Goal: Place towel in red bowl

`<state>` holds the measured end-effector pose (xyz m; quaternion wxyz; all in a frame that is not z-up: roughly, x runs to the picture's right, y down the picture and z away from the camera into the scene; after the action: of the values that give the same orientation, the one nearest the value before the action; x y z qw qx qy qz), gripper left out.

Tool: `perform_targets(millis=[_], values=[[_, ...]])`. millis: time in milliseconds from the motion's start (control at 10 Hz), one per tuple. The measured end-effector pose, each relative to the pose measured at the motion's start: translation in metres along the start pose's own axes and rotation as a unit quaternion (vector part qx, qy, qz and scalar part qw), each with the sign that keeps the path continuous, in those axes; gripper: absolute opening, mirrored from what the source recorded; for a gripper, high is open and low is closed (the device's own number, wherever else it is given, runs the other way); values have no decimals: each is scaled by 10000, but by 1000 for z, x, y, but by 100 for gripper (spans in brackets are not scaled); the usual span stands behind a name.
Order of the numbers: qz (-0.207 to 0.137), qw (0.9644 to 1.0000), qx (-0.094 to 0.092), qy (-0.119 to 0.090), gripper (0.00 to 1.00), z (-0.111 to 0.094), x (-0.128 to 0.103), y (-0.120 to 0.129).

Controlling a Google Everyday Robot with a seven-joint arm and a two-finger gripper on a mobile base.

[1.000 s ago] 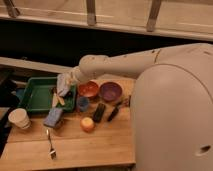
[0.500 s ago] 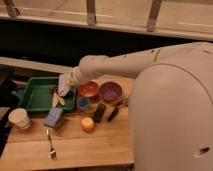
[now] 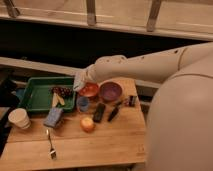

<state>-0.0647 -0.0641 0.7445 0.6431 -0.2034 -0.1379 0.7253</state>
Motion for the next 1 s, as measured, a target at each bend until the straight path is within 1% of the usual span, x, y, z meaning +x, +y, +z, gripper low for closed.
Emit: perform_targets(millis=[100, 200, 300, 400, 600, 800, 1000], values=[[199, 9998, 74, -68, 0, -6, -4, -20], [353, 9993, 117, -79, 0, -8, -5, -35], [415, 9990, 131, -74, 0, -7, -4, -40], [473, 9988, 141, -42, 0, -1, -4, -45], [542, 9984, 132, 53, 0, 18, -8, -44], [618, 9978, 104, 225, 0, 45, -8, -43], [714, 9969, 118, 322, 0, 57, -9, -53]])
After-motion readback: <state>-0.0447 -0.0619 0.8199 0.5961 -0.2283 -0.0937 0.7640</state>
